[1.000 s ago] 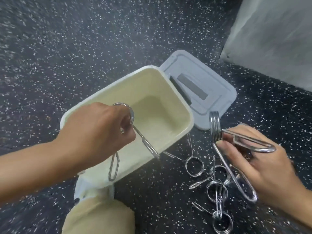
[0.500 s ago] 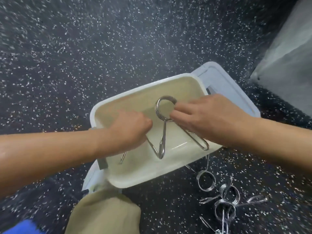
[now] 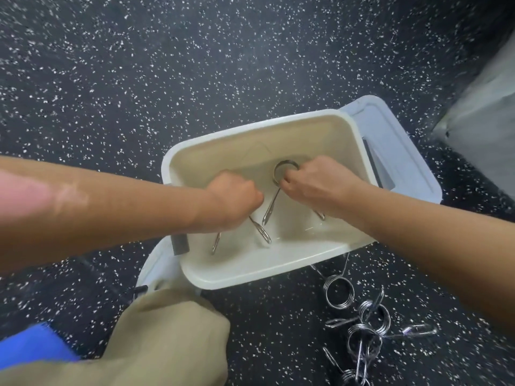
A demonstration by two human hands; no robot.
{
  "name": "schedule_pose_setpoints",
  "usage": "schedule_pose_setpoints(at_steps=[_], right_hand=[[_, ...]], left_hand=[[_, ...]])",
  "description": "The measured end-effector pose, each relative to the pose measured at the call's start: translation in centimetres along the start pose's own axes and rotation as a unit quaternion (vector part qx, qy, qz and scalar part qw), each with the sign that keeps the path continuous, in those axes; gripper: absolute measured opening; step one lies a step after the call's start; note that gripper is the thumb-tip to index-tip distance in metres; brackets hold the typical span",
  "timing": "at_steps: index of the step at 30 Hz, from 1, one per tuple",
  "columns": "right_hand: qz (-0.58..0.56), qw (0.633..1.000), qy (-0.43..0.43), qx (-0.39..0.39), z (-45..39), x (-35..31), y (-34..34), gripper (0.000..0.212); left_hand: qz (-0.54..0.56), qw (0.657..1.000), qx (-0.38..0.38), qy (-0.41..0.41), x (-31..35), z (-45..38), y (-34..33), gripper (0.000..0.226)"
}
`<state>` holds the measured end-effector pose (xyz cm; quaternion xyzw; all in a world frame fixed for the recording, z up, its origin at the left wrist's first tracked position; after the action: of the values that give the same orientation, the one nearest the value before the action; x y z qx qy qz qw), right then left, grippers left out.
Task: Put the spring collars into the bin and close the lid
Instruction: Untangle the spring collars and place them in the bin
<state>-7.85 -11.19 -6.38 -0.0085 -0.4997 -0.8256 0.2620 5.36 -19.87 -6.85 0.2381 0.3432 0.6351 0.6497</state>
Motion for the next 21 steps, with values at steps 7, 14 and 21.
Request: schedule_pose_setpoints(at_steps=[7, 14, 21], right_hand=[[-0.040, 0.996, 0.028, -0.070, -0.2, -0.6, -0.3, 0.053], [-0.028, 0.996, -0.041, -0.070, -0.4, -0.9, 0.1, 0.025], [-0.091, 0.987, -0.124, 0.044, 3.0, -0.6, 3.1, 0.029]], left_hand=[[0.005, 1.000, 0.010, 0.022, -0.4, 0.5, 0.6, 0.013], [0.087, 0.994, 0.060, 0.034, -0.4, 3.2, 3.0, 0.036], [0.143, 0.979, 0.145, 0.014, 0.8, 5.9, 6.9, 0.046]])
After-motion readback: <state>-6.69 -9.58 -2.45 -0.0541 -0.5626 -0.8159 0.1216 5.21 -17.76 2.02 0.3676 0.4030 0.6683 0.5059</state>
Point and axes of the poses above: each hand's wrist, its own z-axis away from the middle knuckle, its own y-axis out of the back of the hand, x = y × z, the point moved 2 cm from there along -z, towards the middle knuckle, and after that the axes turned 3 degrees about -x, right-handed, at the moved point
